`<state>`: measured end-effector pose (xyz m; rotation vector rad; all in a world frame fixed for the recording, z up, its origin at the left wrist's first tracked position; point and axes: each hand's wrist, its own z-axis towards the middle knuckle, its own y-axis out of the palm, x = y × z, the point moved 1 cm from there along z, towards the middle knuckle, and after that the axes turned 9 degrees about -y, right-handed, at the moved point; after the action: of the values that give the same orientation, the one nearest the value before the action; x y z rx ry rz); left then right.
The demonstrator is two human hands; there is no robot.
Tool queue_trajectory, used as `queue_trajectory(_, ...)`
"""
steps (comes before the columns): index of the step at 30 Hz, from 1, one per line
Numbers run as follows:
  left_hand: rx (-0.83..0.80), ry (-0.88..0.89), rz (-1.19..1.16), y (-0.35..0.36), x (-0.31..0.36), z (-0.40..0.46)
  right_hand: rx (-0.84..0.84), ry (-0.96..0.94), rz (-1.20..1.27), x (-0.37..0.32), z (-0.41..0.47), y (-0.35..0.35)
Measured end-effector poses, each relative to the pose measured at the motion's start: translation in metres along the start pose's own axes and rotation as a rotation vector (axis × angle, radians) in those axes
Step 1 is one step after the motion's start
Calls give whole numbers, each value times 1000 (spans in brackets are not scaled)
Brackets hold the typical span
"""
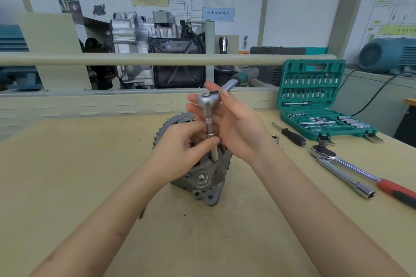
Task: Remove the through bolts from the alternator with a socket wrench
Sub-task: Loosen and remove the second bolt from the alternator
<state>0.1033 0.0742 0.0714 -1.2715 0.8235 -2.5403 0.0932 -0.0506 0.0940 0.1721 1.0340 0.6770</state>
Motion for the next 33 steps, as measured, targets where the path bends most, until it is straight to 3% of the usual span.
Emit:
queue_trajectory(9, 133, -30, 20, 2, -2, -3, -65, -59, 178, 15, -3, -1)
queue_trajectory(16, 86, 12, 3, 10, 0, -7, -32, 26, 33, 10, 2, -10)
queue_trajectory(25, 191, 21, 5, 13, 2, -7, -161, 29, 232, 12, -2, -17)
queue_trajectory(30, 95, 4, 21, 13, 0, -8, -124, 40, 54, 7, 0, -15)
queue_trajectory(33, 104, 0, 2, 14, 1, -8, -114, 45, 71, 7, 0, -15)
